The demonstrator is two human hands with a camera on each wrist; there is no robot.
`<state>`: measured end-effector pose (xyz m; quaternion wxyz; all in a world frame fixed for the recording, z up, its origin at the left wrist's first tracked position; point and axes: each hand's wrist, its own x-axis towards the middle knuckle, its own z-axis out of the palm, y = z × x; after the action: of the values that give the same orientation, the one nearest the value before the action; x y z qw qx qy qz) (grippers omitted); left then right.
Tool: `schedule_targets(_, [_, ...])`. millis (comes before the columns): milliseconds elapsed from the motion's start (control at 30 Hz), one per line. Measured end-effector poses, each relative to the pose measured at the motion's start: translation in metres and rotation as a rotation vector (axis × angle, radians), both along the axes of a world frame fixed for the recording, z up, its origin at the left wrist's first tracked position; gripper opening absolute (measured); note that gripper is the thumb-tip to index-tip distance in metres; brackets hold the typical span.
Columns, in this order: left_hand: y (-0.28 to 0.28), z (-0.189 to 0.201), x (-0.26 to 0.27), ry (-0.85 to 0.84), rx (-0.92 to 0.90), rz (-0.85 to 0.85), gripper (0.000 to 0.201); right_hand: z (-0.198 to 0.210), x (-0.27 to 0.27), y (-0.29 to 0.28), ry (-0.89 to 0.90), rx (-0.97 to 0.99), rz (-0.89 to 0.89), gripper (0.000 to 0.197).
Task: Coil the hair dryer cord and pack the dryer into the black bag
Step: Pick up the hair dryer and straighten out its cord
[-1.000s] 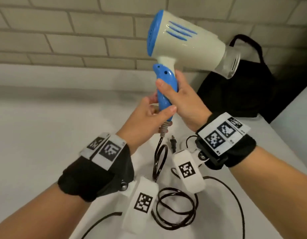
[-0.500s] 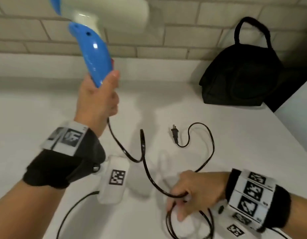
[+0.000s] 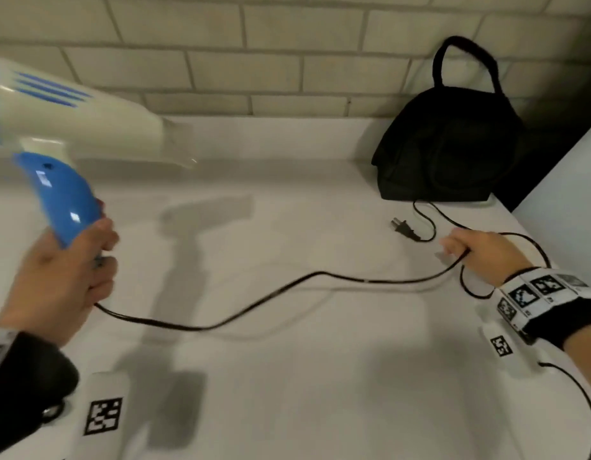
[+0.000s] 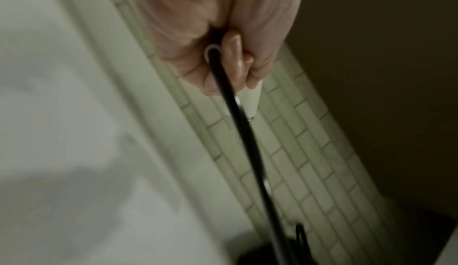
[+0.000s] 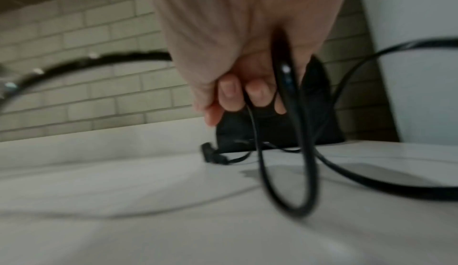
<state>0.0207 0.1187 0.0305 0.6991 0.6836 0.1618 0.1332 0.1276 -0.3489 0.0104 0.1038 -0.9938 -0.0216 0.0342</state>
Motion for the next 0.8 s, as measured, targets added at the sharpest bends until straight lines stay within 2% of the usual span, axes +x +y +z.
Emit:
schedule_targets(33, [-0.018, 0.003, 0.001, 0.041, 0.016, 0.013, 0.014, -0.004, -0.002, 0.012, 0.005, -0.032, 0.036, 0.023])
schedule_targets(100, [-0.046, -0.01, -0.004, 0.037, 0.009, -0.075, 0.013, -0.008, -0.005, 0.029, 0.008, -0.05, 0.049, 0.016])
schedule_targets(200, [-0.064, -0.036, -0.001, 0.18, -0.023, -0.146, 0.004, -0.01, -0.003, 0.035, 0.017, -0.016, 0.035, 0.006])
schedule_targets(233, [-0.072, -0.042, -0.001, 0.218, -0.021, -0.173, 0.005, -0.01, -0.003, 0.035, 0.036, -0.012, 0.025, 0.011])
schedule_targets(333, [-0.096, -0.054, 0.0, 0.269, -0.048, -0.224, 0.003, -0.007, -0.011, 0.035, 0.172, -0.06, 0.05, 0.057])
schedule_targets(367, [-0.101, -0.056, 0.002, 0.283, -0.059, -0.223, 0.004, -0.003, -0.016, 0.039, 0.194, -0.136, 0.073, 0.067])
schedule_targets(433, [-0.109, -0.06, 0.005, 0.311, -0.058, -0.226, 0.004, 0.01, -0.03, 0.055, 0.153, -0.352, 0.136, 0.068])
schedule_targets(533, [-0.117, -0.063, 0.007, 0.335, -0.044, -0.224, 0.011, 0.017, -0.063, 0.09, -0.073, -0.445, 0.302, 0.064])
schedule_targets(667, [-0.119, -0.068, 0.01, 0.363, 0.004, -0.203, 0.016, -0.003, -0.105, 0.122, -0.166, -0.439, 0.448, 0.076])
schedule_targets(800, [-0.117, -0.071, 0.009, 0.388, 0.121, -0.189, 0.026, -0.02, -0.123, 0.142, -0.089, -0.345, 0.57, 0.092])
